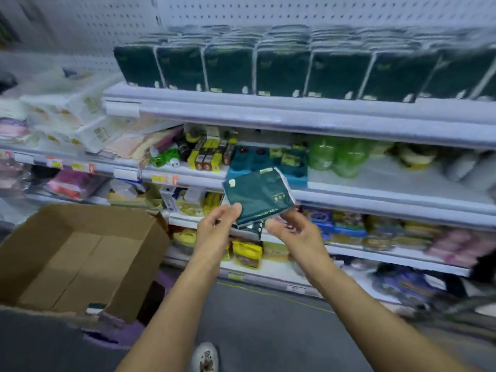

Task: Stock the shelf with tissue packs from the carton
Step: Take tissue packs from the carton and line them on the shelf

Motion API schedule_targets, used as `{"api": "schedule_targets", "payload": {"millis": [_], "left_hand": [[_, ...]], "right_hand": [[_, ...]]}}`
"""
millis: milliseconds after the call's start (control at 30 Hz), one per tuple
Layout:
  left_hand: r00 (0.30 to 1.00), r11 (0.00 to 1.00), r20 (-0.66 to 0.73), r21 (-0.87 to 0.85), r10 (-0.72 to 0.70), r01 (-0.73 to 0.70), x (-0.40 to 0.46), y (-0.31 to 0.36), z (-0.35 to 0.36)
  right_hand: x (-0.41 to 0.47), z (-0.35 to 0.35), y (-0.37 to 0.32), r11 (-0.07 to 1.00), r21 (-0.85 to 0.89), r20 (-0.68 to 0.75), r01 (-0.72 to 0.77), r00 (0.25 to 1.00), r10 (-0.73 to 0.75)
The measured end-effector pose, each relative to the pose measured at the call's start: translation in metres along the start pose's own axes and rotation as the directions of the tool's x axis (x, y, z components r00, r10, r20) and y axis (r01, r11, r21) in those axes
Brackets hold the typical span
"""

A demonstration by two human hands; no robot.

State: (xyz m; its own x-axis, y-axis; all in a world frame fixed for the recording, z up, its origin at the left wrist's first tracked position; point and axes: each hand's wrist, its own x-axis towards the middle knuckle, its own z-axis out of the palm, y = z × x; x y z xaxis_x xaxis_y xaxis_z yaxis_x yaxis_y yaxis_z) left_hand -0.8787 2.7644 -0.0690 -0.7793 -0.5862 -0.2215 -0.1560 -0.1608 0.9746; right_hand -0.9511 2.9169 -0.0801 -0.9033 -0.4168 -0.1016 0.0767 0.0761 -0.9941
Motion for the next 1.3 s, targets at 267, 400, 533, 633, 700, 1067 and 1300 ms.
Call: {"api": "schedule_targets", "payload": {"millis": [267, 400, 533, 633, 700, 1067, 1300], "left_hand": [[0.949, 0.936, 0.21, 0.213, 0.236, -0.28, -0.032, 0.036, 0.127], [0.913, 0.88, 0.307, 0.307, 0.27, -0.363, -0.017, 0.052, 0.171], [0.839, 0.798, 0.414, 0.336, 0.353, -0.501, 0.005, 0.072, 0.218], [0.824, 0.833, 0.438, 0.247, 0.36, -0.495, 0.015, 0.092, 0.253], [0.839, 0.858, 0.414, 0.215, 0.352, -0.467, 0.023, 0.102, 0.272], [0.867, 0.927, 0.426, 0.143, 0.258, -0.346, 0.074, 0.151, 0.32], [0.879, 0.946, 0.418, 0.115, 0.231, -0.303, 0.076, 0.159, 0.326]], "right_hand": [[-0.015, -0.108, -0.055, 0.939, 0.341, -0.311, 0.039, 0.948, 0.073], [-0.005, -0.16, -0.081, 0.93, 0.335, -0.471, 0.152, 0.882, 0.025], [0.008, -0.212, -0.103, 0.957, 0.157, -0.526, 0.244, 0.841, -0.129], [0.02, -0.252, -0.119, 0.953, -0.014, -0.529, 0.303, 0.806, -0.264], [0.031, -0.279, -0.131, 0.935, -0.155, -0.507, 0.32, 0.786, -0.353], [0.136, -0.376, -0.203, 0.584, -0.765, -0.114, 0.271, 0.836, -0.537], [0.175, -0.379, -0.186, 0.365, -0.843, 0.067, 0.395, 0.751, -0.657]]}}
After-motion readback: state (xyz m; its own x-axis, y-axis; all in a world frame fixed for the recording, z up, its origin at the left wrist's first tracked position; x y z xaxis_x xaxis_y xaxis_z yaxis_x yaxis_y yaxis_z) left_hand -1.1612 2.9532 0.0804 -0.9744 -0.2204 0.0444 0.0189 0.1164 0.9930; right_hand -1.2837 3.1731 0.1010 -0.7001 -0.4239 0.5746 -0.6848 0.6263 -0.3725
